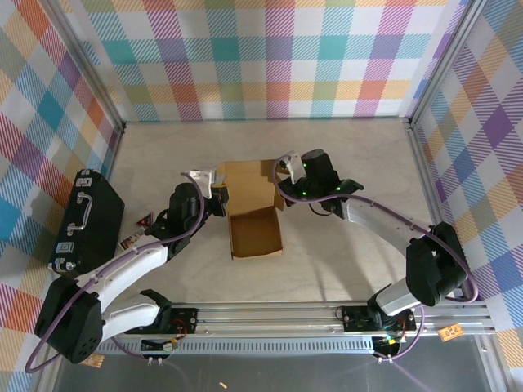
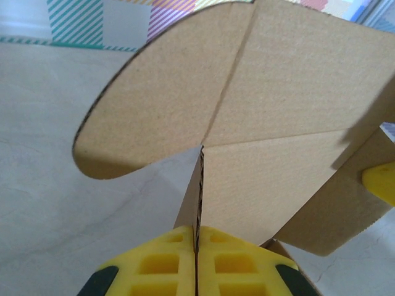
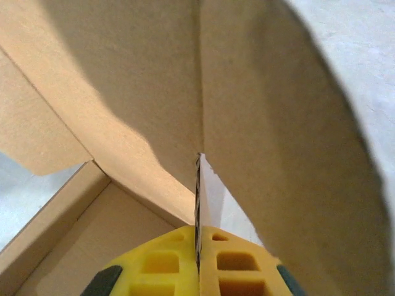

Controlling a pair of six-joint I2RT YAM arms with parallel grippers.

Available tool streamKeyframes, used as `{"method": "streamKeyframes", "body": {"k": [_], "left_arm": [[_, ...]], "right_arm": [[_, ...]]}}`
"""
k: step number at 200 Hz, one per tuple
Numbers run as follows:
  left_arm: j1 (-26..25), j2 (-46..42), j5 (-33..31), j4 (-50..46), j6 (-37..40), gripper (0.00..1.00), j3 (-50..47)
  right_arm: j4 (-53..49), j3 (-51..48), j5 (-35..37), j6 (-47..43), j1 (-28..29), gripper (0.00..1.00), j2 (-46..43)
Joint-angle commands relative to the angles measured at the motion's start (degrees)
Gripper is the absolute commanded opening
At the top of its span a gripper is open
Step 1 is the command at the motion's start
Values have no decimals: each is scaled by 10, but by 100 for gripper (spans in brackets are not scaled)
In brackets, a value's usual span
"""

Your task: Fold the paper box

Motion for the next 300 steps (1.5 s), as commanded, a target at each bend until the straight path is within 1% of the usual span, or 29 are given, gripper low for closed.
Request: {"method": "streamKeyframes", "body": {"k": [1,18,46,58,88,130,184,217,267,300], "left_arm": [[-9,17,52,48,-77,7,13],[-14,35,49,47,-101,7,21],[-31,54,43,28,-109,7,40],[-37,58,35,23,-114,7,41],[-46,57,23,13,-135,8,39],[-75,48,16,5,-151,11,25],[-80,25,0,4,-158,12,-16],[-81,23,14,-3,-162,12,-22],[-83,24,14,0,-173,13,-37],[-88,25,24,16,-179,13,-60]], "right_arm": [[22,35,46,59,39,4,9],[14,46,77,93,59,4,12],[-1,56,100,122,87,4,12],[-11,57,122,135,96,4,11],[-10,34,141,161,111,5,5],[5,10,166,196,127,7,5],[8,-8,162,217,144,9,5],[2,-23,162,226,152,9,4],[1,-47,163,230,155,10,-6],[21,-74,158,229,157,10,-11]]}}
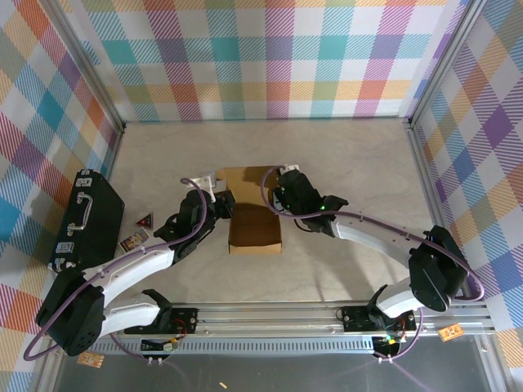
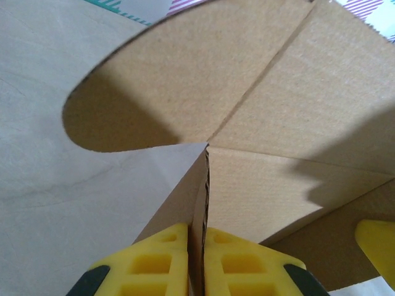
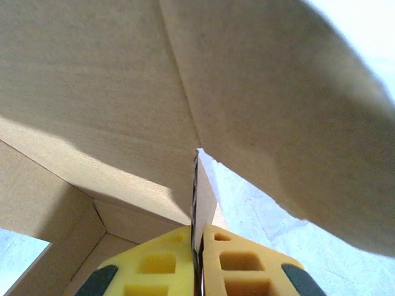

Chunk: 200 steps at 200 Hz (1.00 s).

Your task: Fold the paper box

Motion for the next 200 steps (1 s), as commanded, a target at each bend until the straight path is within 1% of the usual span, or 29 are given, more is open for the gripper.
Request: {"method": "streamKeyframes", "body": {"k": [1,35,62,107,123,134,144,175,188,200], "left_arm": [[-32,6,96,-13,-20,13,-36],[-32,7,96,2,-26,13,-63],[-33,-5,98,-21,-19,14,-57],[-32,-25,94,-52,0,17,-42],[-32,-30,96,-56,9,17,-37],[-32,-34,97,-52,17,17,-38],[-32,-39,96,-35,25,17,-47],[-32,-54,68,88,84,15,-92],[-32,-59,52,95,110,15,-88],[-32,-62,51,100,130,15,-85]], "right_arm": [[5,-36,-92,9,32,10,9],[15,-53,-103,12,33,10,15],[0,-52,-108,15,35,10,21],[-16,-59,-105,28,34,11,3],[-31,-42,-101,28,34,12,0],[-33,-29,-105,13,35,12,-3],[-13,-27,-109,-5,34,11,-10],[97,-37,-142,-98,34,11,-10],[111,-28,-139,-130,34,11,-1],[117,-23,-131,-141,34,11,7]]}}
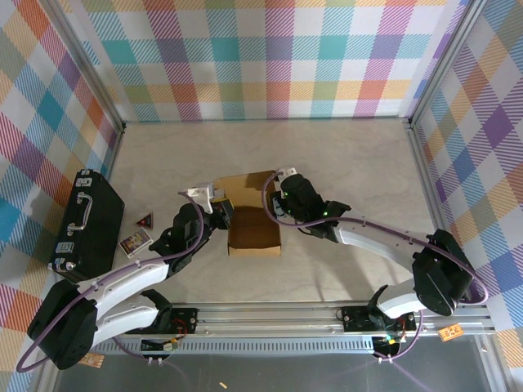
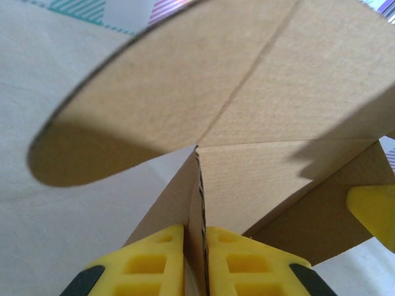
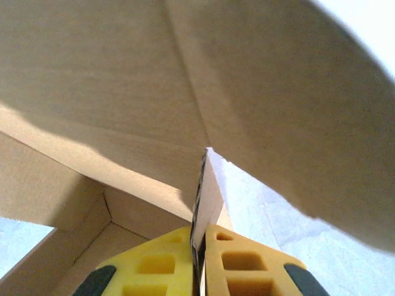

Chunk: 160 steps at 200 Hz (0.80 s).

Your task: Fold the paper box

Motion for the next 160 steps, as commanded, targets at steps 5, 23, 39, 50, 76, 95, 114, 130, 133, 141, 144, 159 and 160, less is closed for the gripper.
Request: {"method": "streamKeyframes", "body": {"k": [5,23,39,50,76,95,114,130,133,141,144,159,160], "left_arm": [[-22,-3,50,39,67,16,-6],[-22,-9,51,55,76,16,-12],[-22,-11,42,69,78,16,-22],[-22,-12,37,67,79,16,-24],[-22,-17,30,63,82,17,-27],[-22,-26,24,63,85,17,-30],[-22,-34,23,65,88,17,-33],[-22,-39,22,67,87,16,-36],[-23,-39,22,68,87,16,-36],[-22,-40,22,72,84,16,-39],[-22,-40,22,75,82,16,-40],[-23,-37,25,88,74,16,-46],[-23,-37,25,88,73,16,-47]], "right_arm": [[70,9,-97,-70,28,11,25],[80,9,-97,-73,29,12,26],[78,12,-92,-76,28,12,24],[72,16,-87,-75,29,12,22],[28,41,-75,-56,28,14,18],[-12,65,-66,-41,28,14,13],[-59,95,-61,-25,28,16,17],[-93,115,-50,9,28,16,23],[-98,117,-48,17,29,16,24],[-101,116,-51,39,28,16,26],[-99,114,-54,46,28,16,26],[-82,101,-69,78,28,16,31],[-81,100,-69,79,29,16,31]]}}
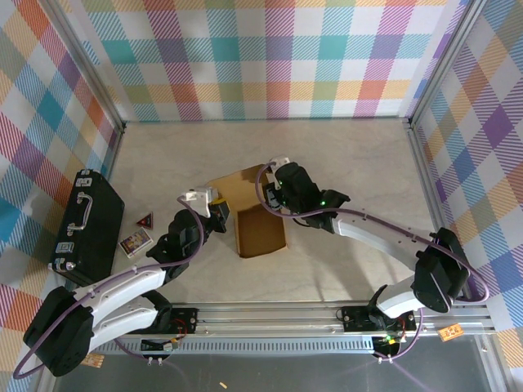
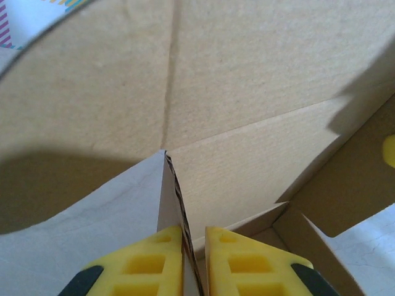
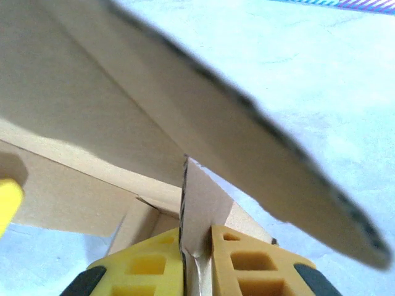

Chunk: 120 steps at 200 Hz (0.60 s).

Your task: Fold the paper box

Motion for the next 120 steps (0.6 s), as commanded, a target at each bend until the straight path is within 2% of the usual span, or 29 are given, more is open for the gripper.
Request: {"method": "streamKeyframes", "body": {"k": [1,48,120], "left_arm": [[-19,-4,51,48,-3,16,-10],[-19,5,50,51,-16,16,-10],[-19,-5,59,44,-44,16,-46]], "right_arm": [[10,1,-67,75,21,16,19],[36,-44,-58,117,21,15,30],[78,-125,-70,122,21,16,17]]}}
